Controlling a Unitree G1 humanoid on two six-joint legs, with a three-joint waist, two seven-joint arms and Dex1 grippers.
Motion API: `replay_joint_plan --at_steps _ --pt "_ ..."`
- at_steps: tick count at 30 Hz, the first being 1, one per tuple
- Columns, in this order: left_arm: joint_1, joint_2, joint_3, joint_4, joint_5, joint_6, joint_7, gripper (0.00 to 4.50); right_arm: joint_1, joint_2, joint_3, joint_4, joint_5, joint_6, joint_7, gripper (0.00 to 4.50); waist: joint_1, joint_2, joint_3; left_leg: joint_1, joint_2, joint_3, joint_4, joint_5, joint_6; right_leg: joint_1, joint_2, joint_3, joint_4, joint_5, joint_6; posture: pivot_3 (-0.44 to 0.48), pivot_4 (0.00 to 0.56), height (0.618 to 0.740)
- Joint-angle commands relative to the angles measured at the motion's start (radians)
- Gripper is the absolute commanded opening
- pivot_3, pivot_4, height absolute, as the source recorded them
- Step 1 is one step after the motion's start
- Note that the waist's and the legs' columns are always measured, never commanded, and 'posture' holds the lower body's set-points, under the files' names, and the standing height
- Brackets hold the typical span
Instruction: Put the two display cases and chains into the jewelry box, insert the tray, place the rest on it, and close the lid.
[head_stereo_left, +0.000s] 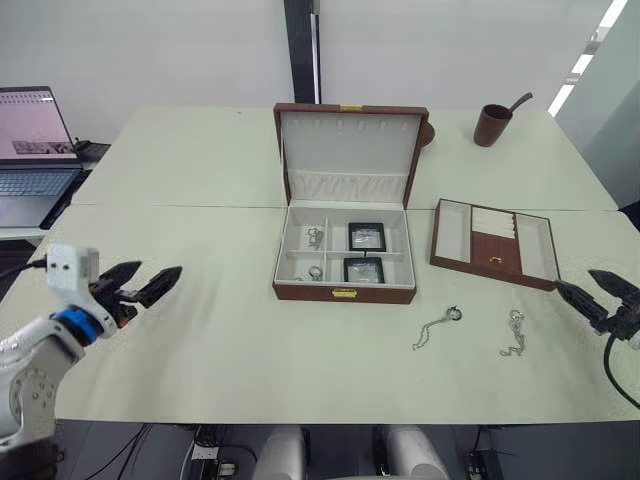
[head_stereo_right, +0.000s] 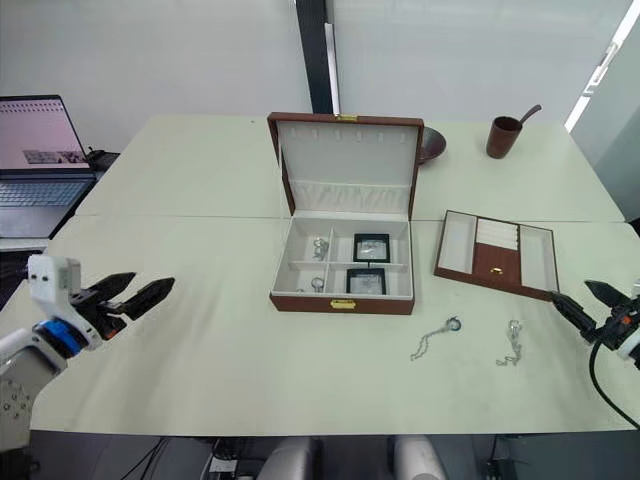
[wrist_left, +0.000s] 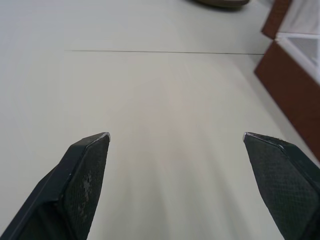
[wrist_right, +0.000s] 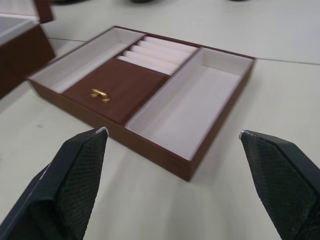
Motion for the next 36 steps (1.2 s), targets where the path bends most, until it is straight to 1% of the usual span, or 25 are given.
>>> replay_joint_plan --at_steps 1,7,10,12,20,31,35,36 --pt "0.012 -0.046 0.092 0.002 0.062 -0.095 0.145 4.43 -0.041 0.022 -0.052 0.084 -0.027 -0.109 -0.08 4.5 0.0 0.0 0.0 0.0 0.0 0.0 0.0 0.0 0.0 0.0 0.0 0.0 0.0 0.0 0.0 0.0 0.15 0.74" --pt "0.06 -0.144 0.122 0.046 0.169 -0.223 0.318 4.43 -0.072 0.071 -0.065 0.203 -0.077 -0.249 -0.217 4.5 0.0 0.0 0.0 0.0 0.0 0.0 0.0 0.0 0.0 0.0 -0.001 0.0 0.0 0.0 0.0 0.0 0.15 0.74" --pt "0.058 -0.174 0.134 0.106 0.211 -0.292 0.397 4.43 -0.095 0.089 -0.074 0.261 -0.091 -0.312 -0.283 4.5 -0.001 0.0 0.0 0.0 -0.001 0.001 0.0 0.0 0.0 0.0 -0.001 0.001 0.0 0.0 0.0 0.0 0.15 0.74" --pt "0.056 -0.187 0.126 0.139 0.231 -0.331 0.423 4.43 -0.1 0.102 -0.07 0.279 -0.096 -0.339 -0.308 4.5 0.0 0.0 0.0 0.001 -0.001 0.001 0.0 0.0 0.0 0.0 0.0 0.001 0.0 0.0 0.0 0.0 0.15 0.74" --pt "0.041 -0.216 0.082 0.162 0.239 -0.374 0.447 4.43 -0.101 0.115 -0.056 0.284 -0.097 -0.354 -0.35 4.5 -0.001 0.0 -0.001 0.001 -0.001 0.001 0.0 0.0 0.0 0.001 -0.001 0.0 0.0 0.0 0.0 0.0 0.15 0.74" --pt "0.044 -0.228 0.06 0.134 0.229 -0.36 0.449 4.43 -0.123 0.099 -0.042 0.309 -0.104 -0.352 -0.342 4.5 -0.001 0.001 -0.001 0.001 -0.001 0.001 0.0 0.0 0.0 0.001 0.0 0.0 0.0 0.0 0.0 0.0 0.15 0.74" --pt "0.047 -0.227 0.033 0.094 0.204 -0.364 0.402 4.43 -0.135 0.088 -0.033 0.298 -0.102 -0.34 -0.322 4.5 -0.001 0.001 -0.001 0.0 -0.001 0.001 0.0 0.0 0.0 0.001 0.0 0.0 0.0 0.0 0.0 0.0 0.15 0.74" --pt "0.043 -0.219 0.02 0.071 0.188 -0.364 0.368 4.43 -0.146 0.071 -0.028 0.298 -0.1 -0.332 -0.296 4.5 -0.001 0.001 -0.001 0.0 -0.001 0.001 0.0 0.0 0.0 0.001 0.0 0.0 0.0 0.0 0.0 0.0 0.15 0.74"
